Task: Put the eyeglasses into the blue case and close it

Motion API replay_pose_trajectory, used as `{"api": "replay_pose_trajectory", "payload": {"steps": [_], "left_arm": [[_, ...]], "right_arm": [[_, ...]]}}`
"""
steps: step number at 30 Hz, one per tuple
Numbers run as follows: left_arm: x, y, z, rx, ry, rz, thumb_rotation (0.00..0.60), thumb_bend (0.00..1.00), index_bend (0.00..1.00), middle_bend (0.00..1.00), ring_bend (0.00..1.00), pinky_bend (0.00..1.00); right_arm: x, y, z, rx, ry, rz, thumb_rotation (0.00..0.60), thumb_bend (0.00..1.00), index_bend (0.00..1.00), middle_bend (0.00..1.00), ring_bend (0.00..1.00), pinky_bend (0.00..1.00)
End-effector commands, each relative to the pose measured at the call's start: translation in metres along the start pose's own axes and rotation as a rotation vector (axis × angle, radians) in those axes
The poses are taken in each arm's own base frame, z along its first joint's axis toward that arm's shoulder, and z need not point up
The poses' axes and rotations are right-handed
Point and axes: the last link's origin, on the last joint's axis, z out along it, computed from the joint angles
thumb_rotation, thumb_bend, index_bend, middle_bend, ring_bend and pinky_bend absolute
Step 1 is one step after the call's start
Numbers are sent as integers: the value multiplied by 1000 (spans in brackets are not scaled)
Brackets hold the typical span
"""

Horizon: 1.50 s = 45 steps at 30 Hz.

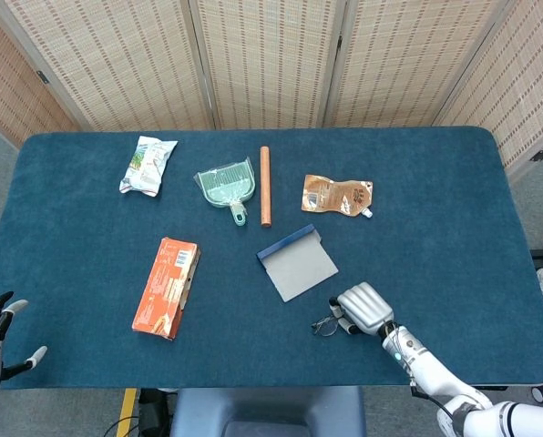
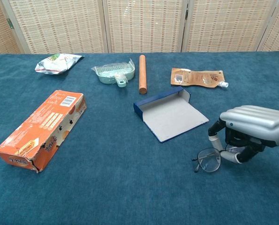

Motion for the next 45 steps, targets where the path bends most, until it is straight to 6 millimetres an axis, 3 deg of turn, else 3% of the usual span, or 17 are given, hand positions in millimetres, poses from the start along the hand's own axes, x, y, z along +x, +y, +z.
{"api": "replay_pose_trajectory", "payload": {"steps": [1, 8, 14, 27, 37, 43, 45], "left_arm": [[0, 0, 0, 1, 1, 0, 600, 187, 248, 137, 147, 238], [1, 0, -1, -1, 2, 1, 600, 187, 248, 137, 148, 238], [1, -1, -2, 1, 1, 2, 600, 187, 248, 137, 147, 238], [3, -8, -5, 30, 1, 18, 600, 187, 248, 137, 147, 238], [3, -9, -4, 34, -2, 23, 600, 187, 248, 137, 147, 238], [1, -10, -5, 36, -5, 20, 600, 187, 248, 137, 147, 238], [2, -10, -5, 36, -4, 21, 600, 187, 248, 137, 147, 238]], "right_arm": [[5, 1, 1, -1, 19, 1, 600, 466, 655, 1000, 1000, 981], [31, 6, 23, -15, 80, -11, 600, 474, 656, 1000, 1000, 981], [49, 1, 59, -21, 92, -21, 600, 475, 656, 1000, 1000, 981], [53, -17, 121, -36, 74, -40, 600, 474, 649, 1000, 1000, 981], [58, -28, 130, -31, 104, -60, 600, 473, 52, 1000, 1000, 981], [55, -34, 119, -2, 108, -73, 600, 436, 0, 999, 1000, 981], [50, -34, 114, 0, 101, -78, 600, 338, 0, 991, 1000, 981]]}}
